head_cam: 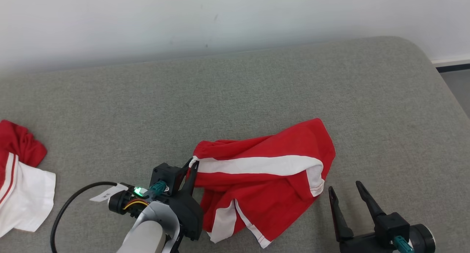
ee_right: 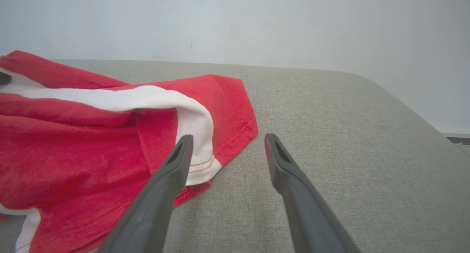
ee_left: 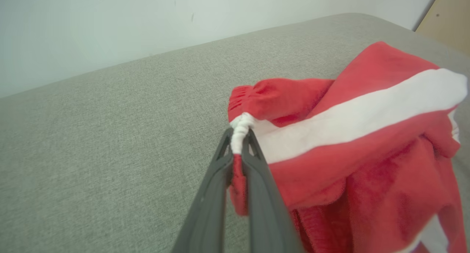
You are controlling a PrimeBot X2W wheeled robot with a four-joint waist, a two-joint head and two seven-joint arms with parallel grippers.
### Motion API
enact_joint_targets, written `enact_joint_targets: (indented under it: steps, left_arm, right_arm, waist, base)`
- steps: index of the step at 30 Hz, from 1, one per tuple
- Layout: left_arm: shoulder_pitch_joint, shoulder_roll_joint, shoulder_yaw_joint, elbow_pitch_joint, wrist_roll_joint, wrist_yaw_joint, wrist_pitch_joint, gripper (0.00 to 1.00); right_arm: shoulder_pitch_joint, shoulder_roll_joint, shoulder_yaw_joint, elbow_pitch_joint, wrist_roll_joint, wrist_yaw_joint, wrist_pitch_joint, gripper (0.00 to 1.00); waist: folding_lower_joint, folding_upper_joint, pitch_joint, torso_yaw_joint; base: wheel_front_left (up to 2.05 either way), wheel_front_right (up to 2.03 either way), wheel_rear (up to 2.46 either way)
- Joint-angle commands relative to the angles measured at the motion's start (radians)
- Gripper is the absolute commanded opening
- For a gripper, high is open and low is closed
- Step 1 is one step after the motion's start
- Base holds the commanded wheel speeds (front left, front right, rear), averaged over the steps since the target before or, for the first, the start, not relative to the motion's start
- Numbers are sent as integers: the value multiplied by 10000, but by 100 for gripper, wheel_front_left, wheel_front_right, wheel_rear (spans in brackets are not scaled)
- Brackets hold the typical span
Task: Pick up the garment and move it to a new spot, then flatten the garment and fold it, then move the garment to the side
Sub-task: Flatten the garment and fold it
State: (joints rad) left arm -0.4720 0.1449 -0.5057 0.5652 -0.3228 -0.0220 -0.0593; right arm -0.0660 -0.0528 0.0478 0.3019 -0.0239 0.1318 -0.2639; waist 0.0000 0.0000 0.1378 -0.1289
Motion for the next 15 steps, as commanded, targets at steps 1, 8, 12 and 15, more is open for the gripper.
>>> enact_joint_targets:
  steps: [1, 8, 12, 15]
  left_arm:
    - [144, -27, 35, -85, -167, 27, -69, 0]
    - [763, 132, 189, -598, -429, 179, -204, 0]
    - [1027, 246, 195, -908, -499, 240, -139, 0]
    - [1102, 305, 158, -1067, -526, 264, -97, 0]
  right_arm:
    - [-3, 12, 40, 100, 101, -22, -14, 100]
    - [-596, 33, 10, 1519, 2290, -22, -13, 100]
    - [-1322, 35, 442, 2488, 3919, -22, -14, 100]
    - [-1706, 21, 899, 2990, 4786, -22, -13, 100]
  waist:
    - [0, 0, -76, 99]
    - [0, 0, -121, 401]
    - [0, 0, -45, 617]
    - [0, 0, 6, 782]
  base:
    - [0, 0, 0]
    - [0, 0, 0]
    - [0, 0, 0]
    - [0, 0, 0]
